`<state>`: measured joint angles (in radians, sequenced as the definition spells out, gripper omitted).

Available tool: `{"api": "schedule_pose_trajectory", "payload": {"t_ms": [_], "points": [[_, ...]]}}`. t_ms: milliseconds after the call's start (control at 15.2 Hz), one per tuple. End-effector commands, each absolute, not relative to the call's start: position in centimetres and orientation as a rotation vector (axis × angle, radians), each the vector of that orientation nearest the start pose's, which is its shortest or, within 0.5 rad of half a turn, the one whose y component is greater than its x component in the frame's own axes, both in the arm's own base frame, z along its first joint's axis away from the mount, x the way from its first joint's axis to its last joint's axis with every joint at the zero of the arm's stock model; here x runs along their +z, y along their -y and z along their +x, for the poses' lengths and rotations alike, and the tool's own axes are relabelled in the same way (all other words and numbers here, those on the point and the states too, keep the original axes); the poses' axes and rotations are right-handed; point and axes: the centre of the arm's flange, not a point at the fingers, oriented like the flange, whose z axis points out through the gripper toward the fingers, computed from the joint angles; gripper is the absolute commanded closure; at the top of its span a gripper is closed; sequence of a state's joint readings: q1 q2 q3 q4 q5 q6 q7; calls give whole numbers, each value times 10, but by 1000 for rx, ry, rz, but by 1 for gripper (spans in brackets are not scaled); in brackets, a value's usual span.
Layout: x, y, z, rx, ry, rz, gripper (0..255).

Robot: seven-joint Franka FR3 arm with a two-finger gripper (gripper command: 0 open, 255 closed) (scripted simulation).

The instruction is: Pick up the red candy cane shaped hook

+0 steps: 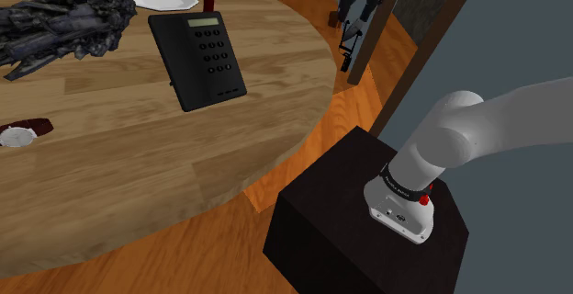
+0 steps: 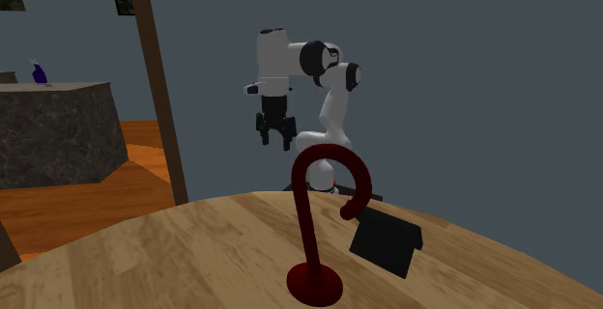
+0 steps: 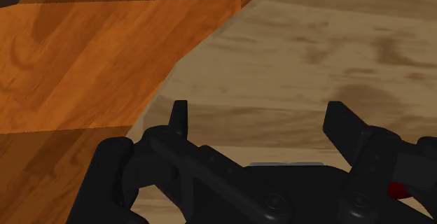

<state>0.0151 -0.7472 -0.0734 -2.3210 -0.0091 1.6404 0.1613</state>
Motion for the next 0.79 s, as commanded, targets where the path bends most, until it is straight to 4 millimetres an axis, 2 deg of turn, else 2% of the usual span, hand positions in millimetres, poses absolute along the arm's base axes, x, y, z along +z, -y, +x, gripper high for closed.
{"api": "schedule_pose_trajectory", "payload": {"t_ms": [0,330,726], "points": [[600,27,325,-97,-311,-3080,0],[592,-41,348,-99,-530,-3090,0],[577,-117,388,-100,-796,-3083,0]]}}
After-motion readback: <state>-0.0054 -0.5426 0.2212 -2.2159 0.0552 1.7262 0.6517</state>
